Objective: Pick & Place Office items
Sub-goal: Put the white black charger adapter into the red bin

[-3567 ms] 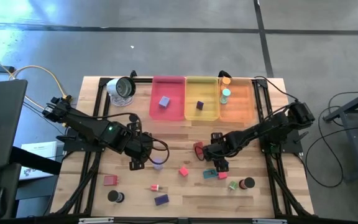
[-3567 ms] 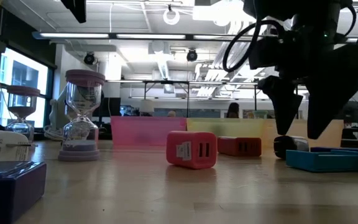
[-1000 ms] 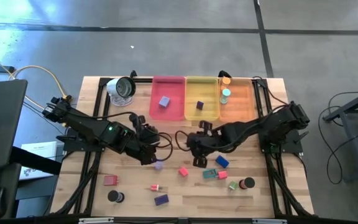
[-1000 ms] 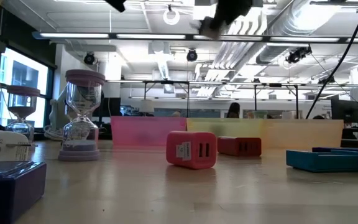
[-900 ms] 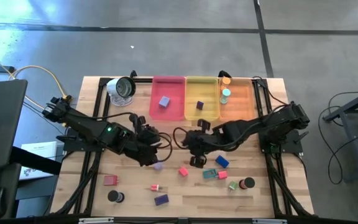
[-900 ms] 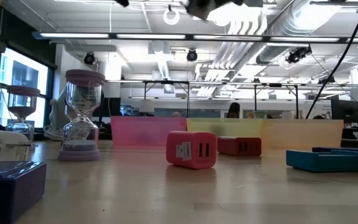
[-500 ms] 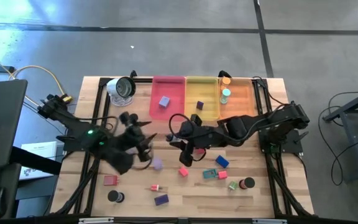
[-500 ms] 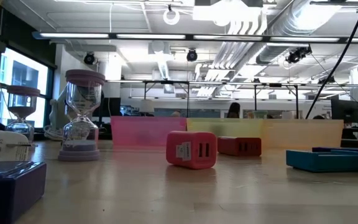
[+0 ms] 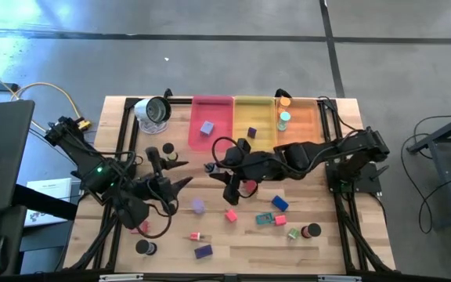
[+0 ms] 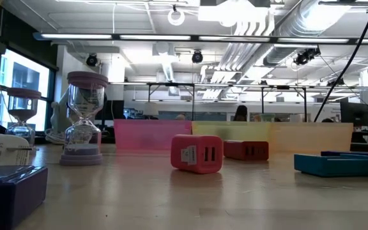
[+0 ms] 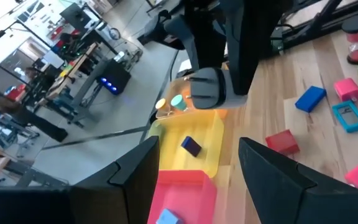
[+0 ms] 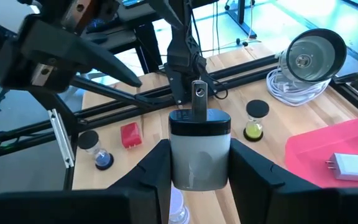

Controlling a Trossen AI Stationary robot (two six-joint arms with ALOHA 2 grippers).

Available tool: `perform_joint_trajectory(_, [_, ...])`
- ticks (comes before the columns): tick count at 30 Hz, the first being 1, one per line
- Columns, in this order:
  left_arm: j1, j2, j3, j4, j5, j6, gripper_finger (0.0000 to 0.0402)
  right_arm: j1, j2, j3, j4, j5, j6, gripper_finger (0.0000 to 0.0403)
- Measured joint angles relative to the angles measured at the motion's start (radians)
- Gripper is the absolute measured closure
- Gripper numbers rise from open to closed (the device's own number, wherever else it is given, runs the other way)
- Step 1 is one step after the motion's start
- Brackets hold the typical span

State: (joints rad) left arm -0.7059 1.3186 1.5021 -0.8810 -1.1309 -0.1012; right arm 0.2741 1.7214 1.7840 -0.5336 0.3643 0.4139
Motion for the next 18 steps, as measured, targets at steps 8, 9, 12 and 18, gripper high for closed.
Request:
perform_joint_trajectory(8, [0.004, 0.003, 0.000, 0.090, 0.045, 0.000, 0.0190, -0.014, 0.000, 0.000, 0.000, -0.006, -0.026, 0.0291])
perform_joint_trajectory(9, [0.005, 0.004, 0.000, 0.104, 0.060, 0.019, 0.0190, -0.016, 0.000, 0.000, 0.000, -0.005, -0.027, 0.0291])
perform_joint_trajectory(12, [0.005, 0.005, 0.000, 0.134, 0.096, 0.082, 0.0190, -0.023, 0.000, 0.000, 0.000, -0.007, -0.045, 0.0291])
perform_joint_trajectory(18, [0.005, 0.004, 0.000, 0.158, 0.097, 0.132, 0.0172, -0.043, 0.000, 0.000, 0.000, -0.028, -0.053, 0.0291])
